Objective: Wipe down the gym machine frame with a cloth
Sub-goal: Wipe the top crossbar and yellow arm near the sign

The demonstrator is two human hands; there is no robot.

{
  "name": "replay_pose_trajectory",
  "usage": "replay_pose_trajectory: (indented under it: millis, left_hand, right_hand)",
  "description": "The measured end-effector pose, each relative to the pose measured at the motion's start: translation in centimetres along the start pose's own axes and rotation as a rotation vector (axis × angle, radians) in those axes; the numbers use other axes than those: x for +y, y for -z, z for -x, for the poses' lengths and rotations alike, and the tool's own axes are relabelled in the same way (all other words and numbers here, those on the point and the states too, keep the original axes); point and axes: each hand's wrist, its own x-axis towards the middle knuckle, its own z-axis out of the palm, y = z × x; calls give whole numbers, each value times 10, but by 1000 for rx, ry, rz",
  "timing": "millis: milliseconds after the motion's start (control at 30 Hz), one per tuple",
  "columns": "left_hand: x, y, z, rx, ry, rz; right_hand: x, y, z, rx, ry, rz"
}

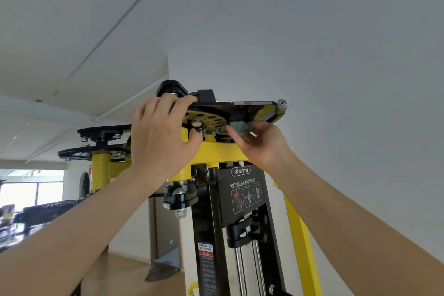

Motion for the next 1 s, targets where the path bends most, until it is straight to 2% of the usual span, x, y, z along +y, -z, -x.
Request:
replay_pose_trajectory:
  millis: [167, 333, 600, 800, 1000]
  left_hand:
    - [9, -15, 0, 131, 70, 22]
    - [10, -20, 0, 164, 80, 38]
    - [-1, -14, 1, 120, -8, 43]
    - [-1, -9, 3, 93, -4, 88]
    - [3, 1, 4, -2, 25, 99]
  right_hand:
    - [-2, 8, 14, -102, 28, -74]
    - [0, 13, 13, -108, 38, -122]
    - [17, -2, -11, 8, 58, -65]
    - [19, -6, -13, 102, 90, -60]
    - [5, -5, 13, -16, 133, -43]
